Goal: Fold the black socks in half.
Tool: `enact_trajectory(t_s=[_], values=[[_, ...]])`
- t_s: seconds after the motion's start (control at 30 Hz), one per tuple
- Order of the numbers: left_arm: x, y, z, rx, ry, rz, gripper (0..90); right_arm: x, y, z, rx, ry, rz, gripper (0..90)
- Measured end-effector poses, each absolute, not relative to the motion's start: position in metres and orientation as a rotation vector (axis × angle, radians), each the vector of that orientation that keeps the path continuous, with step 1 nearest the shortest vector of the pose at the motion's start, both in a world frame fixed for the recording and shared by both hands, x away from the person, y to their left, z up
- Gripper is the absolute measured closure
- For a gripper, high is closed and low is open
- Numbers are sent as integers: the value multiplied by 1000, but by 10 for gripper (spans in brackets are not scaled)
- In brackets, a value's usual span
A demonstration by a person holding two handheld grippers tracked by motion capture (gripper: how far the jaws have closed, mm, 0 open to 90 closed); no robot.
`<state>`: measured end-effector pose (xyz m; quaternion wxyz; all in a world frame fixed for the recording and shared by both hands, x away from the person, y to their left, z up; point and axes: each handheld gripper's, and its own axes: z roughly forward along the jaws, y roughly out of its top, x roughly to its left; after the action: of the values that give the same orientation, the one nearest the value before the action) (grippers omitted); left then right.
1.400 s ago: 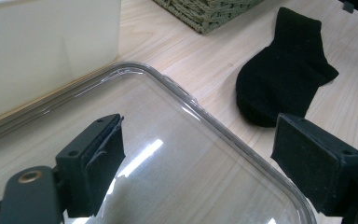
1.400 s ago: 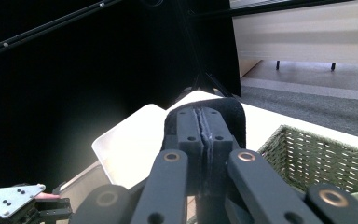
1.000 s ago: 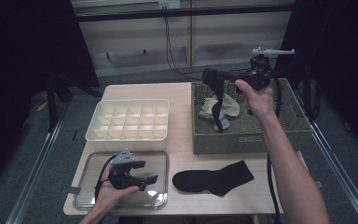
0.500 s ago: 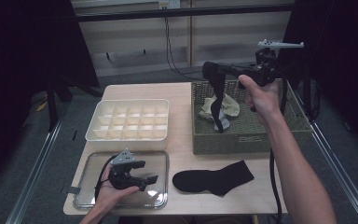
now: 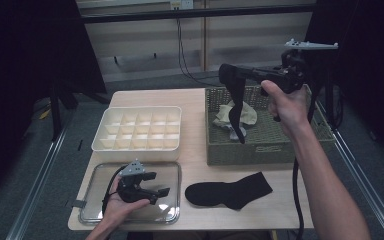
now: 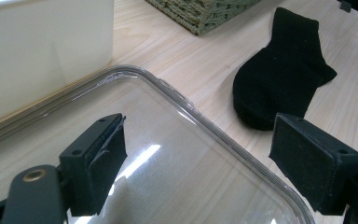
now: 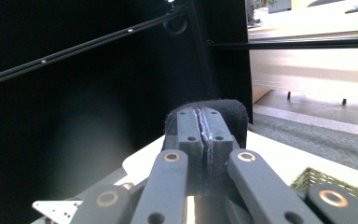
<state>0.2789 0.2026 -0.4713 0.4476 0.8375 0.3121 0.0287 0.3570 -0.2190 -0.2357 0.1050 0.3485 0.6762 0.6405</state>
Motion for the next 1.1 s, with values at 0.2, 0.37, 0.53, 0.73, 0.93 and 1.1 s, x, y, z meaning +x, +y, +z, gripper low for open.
enact_trajectory(t_s=[0.2,0.37,0.53,0.73,0.93,1.1], values=[[279,203,-471,2075,776,75,178,343,-215,-229,993,2001,1903,880],[277,202,-471,2074,770,80,180,329,-211,-228,967,2013,1911,879],[278,202,-471,2072,772,84,185,317,-204,-232,949,2038,1904,880],[279,201,-468,2053,777,95,202,303,-201,-245,948,2067,1903,880],[278,191,-461,2051,727,81,249,290,-207,-267,978,2080,1904,880],[276,180,-455,2029,698,39,352,283,-216,-287,1023,2083,1900,880]])
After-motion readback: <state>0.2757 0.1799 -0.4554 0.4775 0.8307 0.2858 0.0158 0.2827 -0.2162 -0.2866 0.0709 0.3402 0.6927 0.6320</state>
